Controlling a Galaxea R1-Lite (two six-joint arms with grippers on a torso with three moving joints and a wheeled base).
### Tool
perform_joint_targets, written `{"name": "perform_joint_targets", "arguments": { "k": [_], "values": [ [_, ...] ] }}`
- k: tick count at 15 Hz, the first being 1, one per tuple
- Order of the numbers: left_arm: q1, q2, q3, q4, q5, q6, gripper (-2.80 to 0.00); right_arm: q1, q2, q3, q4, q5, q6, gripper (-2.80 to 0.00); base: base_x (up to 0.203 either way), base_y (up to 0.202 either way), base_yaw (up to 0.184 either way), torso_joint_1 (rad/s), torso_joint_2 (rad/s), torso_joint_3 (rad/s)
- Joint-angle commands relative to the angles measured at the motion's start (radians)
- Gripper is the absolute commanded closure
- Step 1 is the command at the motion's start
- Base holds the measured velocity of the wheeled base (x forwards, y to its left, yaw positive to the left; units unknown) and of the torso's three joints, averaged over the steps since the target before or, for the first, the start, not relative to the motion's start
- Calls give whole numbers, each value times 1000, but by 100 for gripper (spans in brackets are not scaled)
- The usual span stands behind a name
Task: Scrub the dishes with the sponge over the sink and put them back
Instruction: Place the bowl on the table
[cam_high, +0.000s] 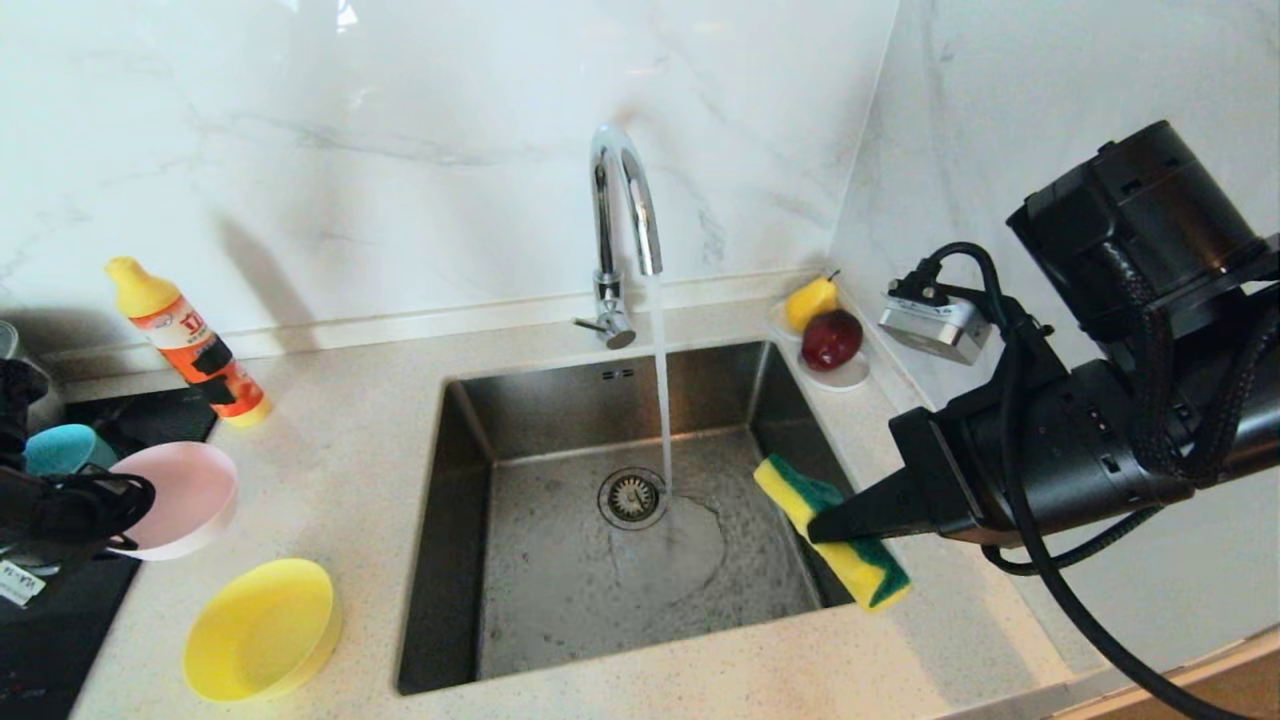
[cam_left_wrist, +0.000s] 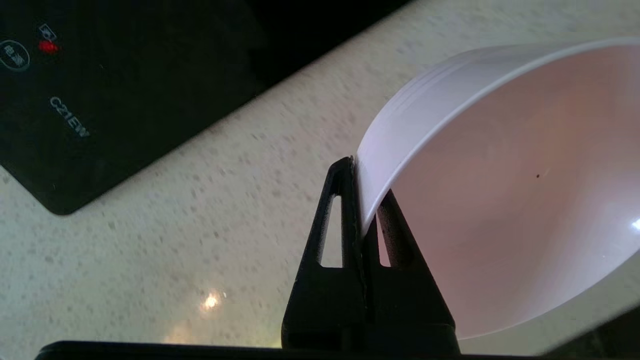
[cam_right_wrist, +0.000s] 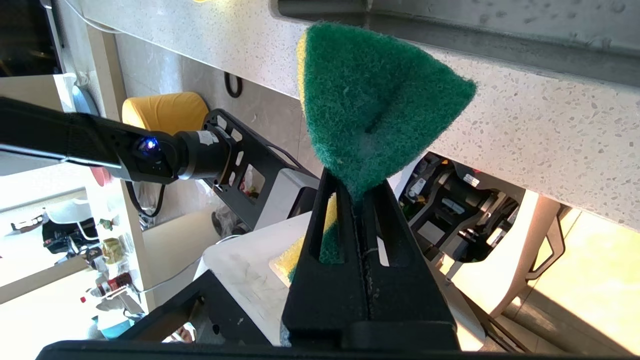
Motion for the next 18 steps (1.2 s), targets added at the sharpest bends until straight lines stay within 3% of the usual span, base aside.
{"name": "perform_joint_targets", "arguments": {
  "k": [1,8,15,16,18],
  "values": [
    [12,52,1,-5,-8,-4,0,0,1,1,3,3,3,0,0,0,0,0,0,0],
    [11,99,0,-4,-177,-3,0,0,-10,5,10,3,3,0,0,0,0,0,0,0],
    [11,158,-36,-12,-187,-4,0,0,-10,14,2,3,3,0,0,0,0,0,0,0],
    [15,158,-50,-12,-186,-6,-280,1,-10,15,2,3,3,0,0,0,0,0,0,0],
    [22,152,-57,-12,-185,-11,-280,0,-10,17,2,3,3,0,0,0,0,0,0,0]
  ]
}}
